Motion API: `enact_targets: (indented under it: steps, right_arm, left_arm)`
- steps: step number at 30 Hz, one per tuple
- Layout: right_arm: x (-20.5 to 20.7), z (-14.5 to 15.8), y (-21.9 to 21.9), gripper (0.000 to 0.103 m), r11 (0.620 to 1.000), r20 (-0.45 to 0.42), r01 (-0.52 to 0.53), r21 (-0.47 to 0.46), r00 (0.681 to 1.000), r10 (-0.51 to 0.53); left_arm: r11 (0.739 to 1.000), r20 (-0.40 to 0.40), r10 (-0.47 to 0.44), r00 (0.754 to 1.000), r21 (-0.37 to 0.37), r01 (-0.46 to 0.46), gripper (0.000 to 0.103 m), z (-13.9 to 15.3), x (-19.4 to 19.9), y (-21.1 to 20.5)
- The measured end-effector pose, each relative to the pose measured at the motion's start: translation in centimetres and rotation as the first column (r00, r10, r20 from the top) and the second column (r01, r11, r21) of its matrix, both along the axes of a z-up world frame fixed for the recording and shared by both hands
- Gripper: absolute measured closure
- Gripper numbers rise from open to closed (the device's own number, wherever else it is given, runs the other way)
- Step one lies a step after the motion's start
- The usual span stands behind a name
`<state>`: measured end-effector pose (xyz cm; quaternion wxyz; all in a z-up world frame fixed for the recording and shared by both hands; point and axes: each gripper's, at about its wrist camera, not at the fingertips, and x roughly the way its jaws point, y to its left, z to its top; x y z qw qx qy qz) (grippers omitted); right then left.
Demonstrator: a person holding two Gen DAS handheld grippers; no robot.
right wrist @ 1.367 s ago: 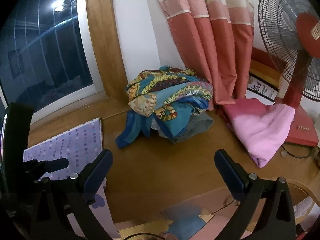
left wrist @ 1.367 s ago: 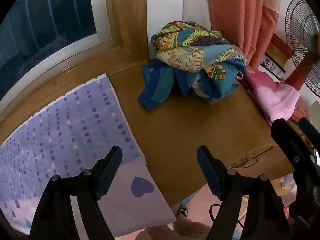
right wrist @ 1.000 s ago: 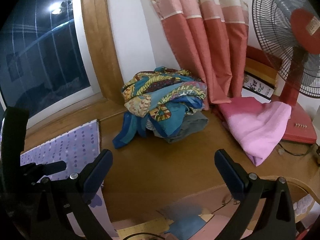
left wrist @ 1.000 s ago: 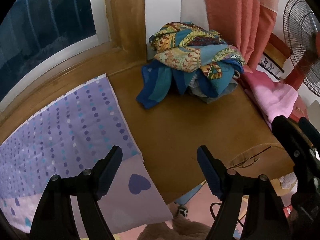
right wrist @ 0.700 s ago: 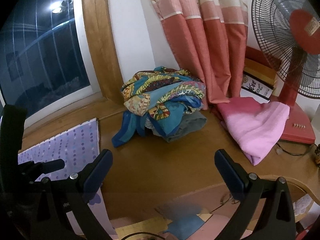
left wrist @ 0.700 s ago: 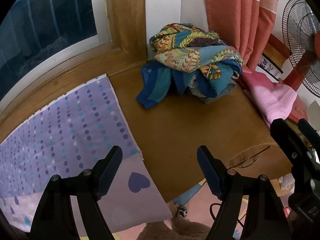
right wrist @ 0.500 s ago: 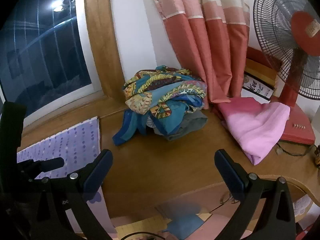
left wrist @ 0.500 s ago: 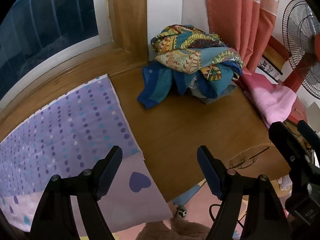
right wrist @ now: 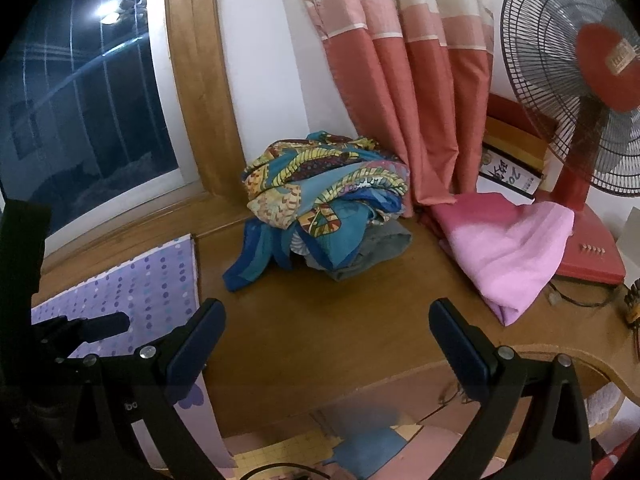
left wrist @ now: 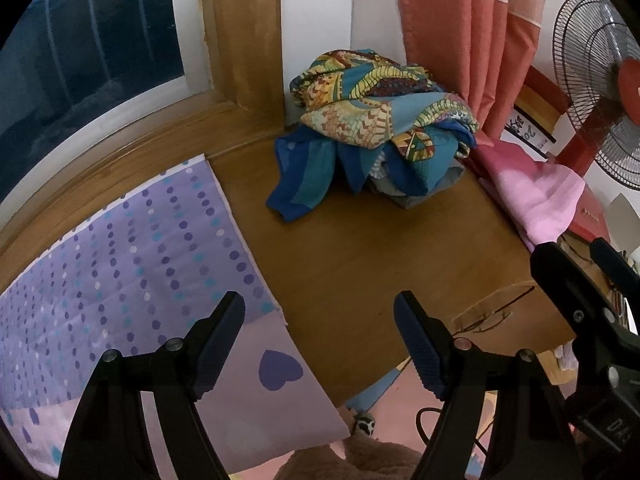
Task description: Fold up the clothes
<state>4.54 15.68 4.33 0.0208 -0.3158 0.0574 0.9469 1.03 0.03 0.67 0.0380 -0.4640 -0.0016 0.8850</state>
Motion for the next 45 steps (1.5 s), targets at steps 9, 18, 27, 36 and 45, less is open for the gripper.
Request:
enact_targets:
  steps: [9, 18, 27, 36, 45]
  right_arm:
    - [-0.2, -0.3, -1.3, 0.0, 0.999, 0.006, 0.033, -0.002, 0.999, -0.033]
    - [-0.6, -0.8, -3.2, 0.0, 0.998, 0.012, 0.067, 0.0, 0.998, -0.067]
    - [-1.1, -1.6, -3.2, 0.0, 0.995, 0.014, 0.097, -0.026, 0.995, -0.097]
    - [-3.6, -2.2, -2.9, 0.0, 0.999, 0.004, 0.044, -0.032, 0.999, -0.044]
    - [-7.0, -2.6, 0.1, 0.0, 0.998, 0.022, -0.017, -0.058, 1.0, 0.018]
  left_arm:
    - [0.999, -0.003, -0.039, 0.999, 0.0, 0.039, 0.024, -0.2, -0.7, -1.1]
    - [0.997, 0.005, -0.081, 0.997, -0.003, 0.081, 0.024, -0.9, -1.6, -2.5]
    - [0.992, -0.004, -0.121, 0.993, -0.017, 0.121, 0.024, -1.2, -2.2, -2.3]
    - [0.995, -0.01, -0.09, 0.996, -0.039, 0.09, 0.024, -1.5, -4.2, -1.5]
    - [0.998, 0.024, -0.051, 0.998, -0.031, 0.051, 0.024, -2.1, -6.6, 0.9]
